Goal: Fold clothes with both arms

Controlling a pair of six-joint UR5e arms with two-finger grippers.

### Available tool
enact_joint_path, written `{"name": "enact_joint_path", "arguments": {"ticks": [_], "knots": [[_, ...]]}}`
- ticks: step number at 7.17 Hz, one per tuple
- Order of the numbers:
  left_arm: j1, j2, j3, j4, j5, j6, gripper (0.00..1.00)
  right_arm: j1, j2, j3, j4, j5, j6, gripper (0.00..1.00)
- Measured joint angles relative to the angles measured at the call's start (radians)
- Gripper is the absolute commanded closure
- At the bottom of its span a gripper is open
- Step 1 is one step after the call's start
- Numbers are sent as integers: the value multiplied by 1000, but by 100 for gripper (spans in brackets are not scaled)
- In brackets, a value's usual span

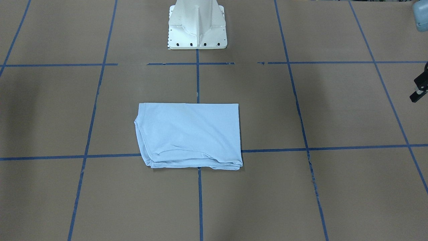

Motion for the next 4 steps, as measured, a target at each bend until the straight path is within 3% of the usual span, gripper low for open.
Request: {"name": "enact_joint_path", "arguments": {"ticks": [4], "knots": [[2,0,-12,-3,-6,-11,0,-31,-2,5,3,17,2,0]]}}
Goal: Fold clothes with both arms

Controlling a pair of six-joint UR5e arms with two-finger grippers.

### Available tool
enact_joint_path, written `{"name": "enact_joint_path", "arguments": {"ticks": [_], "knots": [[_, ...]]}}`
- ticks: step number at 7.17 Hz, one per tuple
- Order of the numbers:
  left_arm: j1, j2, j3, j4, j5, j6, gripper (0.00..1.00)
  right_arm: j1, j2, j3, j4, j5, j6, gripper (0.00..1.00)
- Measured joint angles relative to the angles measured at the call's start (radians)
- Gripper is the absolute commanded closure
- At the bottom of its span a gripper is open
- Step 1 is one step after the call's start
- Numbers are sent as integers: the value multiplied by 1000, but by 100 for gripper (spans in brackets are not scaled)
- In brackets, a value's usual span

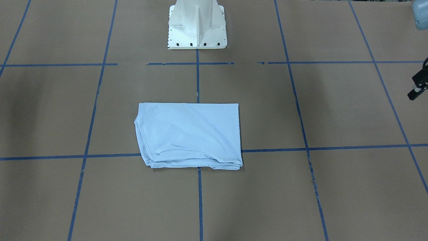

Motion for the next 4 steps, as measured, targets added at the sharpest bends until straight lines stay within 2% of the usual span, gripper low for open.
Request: {"name": "enact_joint_path", "arguments": {"ticks": [4], "knots": [[3,-16,-19,0,-1,-34,0,-55,28,33,0,2,10,0]]}}
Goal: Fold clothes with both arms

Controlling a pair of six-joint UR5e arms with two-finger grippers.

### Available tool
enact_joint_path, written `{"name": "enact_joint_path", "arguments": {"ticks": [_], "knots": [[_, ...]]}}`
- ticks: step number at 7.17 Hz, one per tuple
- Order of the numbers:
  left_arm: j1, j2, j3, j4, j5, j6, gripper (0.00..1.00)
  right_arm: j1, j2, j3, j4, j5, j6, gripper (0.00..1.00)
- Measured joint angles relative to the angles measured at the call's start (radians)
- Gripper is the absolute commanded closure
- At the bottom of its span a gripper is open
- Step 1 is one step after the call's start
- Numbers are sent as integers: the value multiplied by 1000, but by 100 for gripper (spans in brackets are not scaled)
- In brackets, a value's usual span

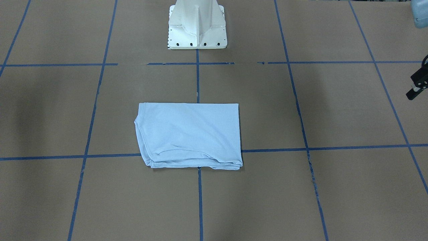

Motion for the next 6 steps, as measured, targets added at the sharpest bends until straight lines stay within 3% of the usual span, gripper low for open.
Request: {"name": "enact_joint_path", "arguments": {"ticks": [6], "knots": [[12,41,-2,-20,-130,0,0,-16,-39,49,2,-10,2,0]]}}
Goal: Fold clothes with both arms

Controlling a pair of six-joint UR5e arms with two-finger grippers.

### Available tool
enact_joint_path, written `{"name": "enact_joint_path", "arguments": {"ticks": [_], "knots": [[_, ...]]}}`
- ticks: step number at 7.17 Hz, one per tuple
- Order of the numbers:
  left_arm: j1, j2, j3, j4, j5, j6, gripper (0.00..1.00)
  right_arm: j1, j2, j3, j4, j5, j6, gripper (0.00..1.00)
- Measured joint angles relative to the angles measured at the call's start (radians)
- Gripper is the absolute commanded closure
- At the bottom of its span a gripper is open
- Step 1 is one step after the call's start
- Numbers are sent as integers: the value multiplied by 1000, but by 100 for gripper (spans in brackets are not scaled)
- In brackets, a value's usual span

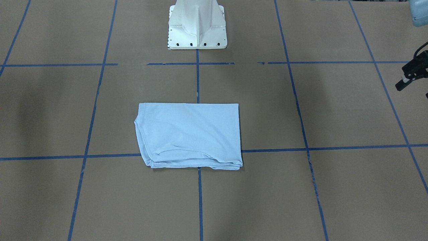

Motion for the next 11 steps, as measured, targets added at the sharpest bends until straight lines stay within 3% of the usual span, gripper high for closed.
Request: {"name": "enact_joint_path", "arguments": {"ticks": [4,6,9,11], "knots": [[20,8,-18,2,-15,-2,0,-5,-29,1,0,-11,1,0],[20,59,-52,3,76,-2,0,-5,-57,-13,-1,-10,-2,0],[-42,61,82,-3,133,18,0,9,-68,-34,-1,-2,-1,0],[-105,57,162,-6,133,146,0,54,-69,-77,-2,43,-5,0]]}}
